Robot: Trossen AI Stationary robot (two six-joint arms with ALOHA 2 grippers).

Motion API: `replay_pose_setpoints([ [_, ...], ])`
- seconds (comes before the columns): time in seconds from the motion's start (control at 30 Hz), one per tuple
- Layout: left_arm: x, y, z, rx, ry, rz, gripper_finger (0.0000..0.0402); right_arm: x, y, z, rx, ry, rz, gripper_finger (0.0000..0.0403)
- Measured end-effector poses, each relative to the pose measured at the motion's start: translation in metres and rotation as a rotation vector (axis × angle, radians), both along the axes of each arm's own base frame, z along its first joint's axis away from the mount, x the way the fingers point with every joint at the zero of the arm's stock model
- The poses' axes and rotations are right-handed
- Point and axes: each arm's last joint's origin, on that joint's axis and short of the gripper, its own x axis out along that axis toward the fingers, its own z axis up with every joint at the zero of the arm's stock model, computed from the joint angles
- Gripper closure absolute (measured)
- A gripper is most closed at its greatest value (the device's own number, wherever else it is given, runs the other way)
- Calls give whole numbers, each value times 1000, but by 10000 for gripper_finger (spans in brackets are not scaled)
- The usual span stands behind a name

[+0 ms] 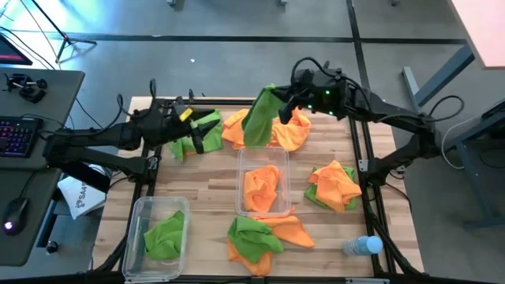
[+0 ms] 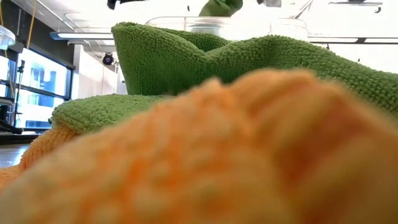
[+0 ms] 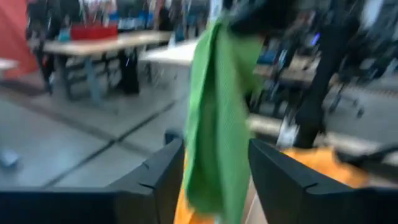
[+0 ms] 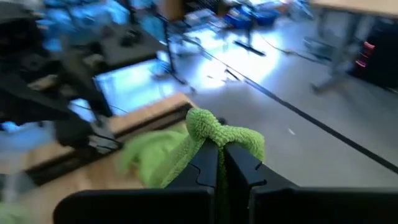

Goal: Sort microfiber towel by color & place in baskets
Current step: Put the green microfiber towel into the left transparent bin

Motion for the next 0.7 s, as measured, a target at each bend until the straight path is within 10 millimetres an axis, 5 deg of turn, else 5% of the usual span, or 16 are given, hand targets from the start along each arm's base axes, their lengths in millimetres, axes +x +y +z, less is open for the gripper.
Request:
replay_pose_setpoints([
  [0.37,49,2,26,130,31,-10,194,50,1,-8,-69,-182,304,403],
  [0.7,67,10,34,144,62,4,194,59,29,-6,-254,-184,424,403],
])
